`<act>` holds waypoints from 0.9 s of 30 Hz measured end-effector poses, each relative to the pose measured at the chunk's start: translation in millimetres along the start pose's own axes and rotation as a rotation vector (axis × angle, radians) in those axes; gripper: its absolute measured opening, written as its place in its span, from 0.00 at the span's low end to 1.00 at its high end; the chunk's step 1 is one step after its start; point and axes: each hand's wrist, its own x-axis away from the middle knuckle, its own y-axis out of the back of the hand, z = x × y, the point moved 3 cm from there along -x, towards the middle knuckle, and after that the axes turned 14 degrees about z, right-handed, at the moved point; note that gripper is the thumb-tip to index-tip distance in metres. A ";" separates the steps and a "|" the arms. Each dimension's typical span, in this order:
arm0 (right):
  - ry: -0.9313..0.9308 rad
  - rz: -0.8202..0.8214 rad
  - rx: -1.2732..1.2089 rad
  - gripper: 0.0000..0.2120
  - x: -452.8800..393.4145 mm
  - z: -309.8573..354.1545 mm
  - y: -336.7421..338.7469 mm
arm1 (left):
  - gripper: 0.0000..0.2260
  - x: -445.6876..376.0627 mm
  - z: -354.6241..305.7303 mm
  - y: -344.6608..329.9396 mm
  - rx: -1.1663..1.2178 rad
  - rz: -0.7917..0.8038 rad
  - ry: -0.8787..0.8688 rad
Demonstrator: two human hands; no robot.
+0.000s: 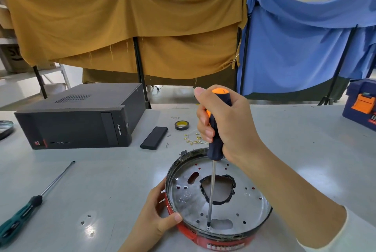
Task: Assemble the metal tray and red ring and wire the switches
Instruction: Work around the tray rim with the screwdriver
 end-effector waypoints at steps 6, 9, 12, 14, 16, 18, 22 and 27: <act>-0.004 -0.007 -0.005 0.20 1.1 -2.8 0.3 | 0.47 -0.6 1.9 0.5 -0.001 -0.016 -0.013; -0.007 -0.001 0.001 0.19 0.6 -3.6 0.4 | 0.50 -0.8 0.8 -0.1 -0.001 -0.009 -0.019; -0.007 0.010 -0.002 0.19 0.1 -3.9 -0.7 | 0.53 -0.5 0.4 0.0 0.004 -0.014 -0.009; -0.006 0.026 -0.007 0.19 0.1 -3.8 -2.0 | 0.53 -0.2 0.1 0.0 0.004 -0.016 -0.005; -0.006 0.055 -0.018 0.18 0.2 -3.5 -3.9 | 0.53 0.0 0.4 0.2 0.006 -0.017 0.000; -0.009 0.088 -0.033 0.18 0.0 -3.5 -6.5 | 0.53 0.1 0.0 0.4 -0.001 -0.017 0.003; -0.015 0.120 -0.038 0.18 -0.8 -4.0 -10.8 | 0.51 0.1 1.5 0.5 -0.014 -0.012 0.004; -0.002 0.128 -0.042 0.18 -0.7 -3.6 -11.8 | 0.51 -0.7 2.3 0.2 -0.007 -0.012 0.002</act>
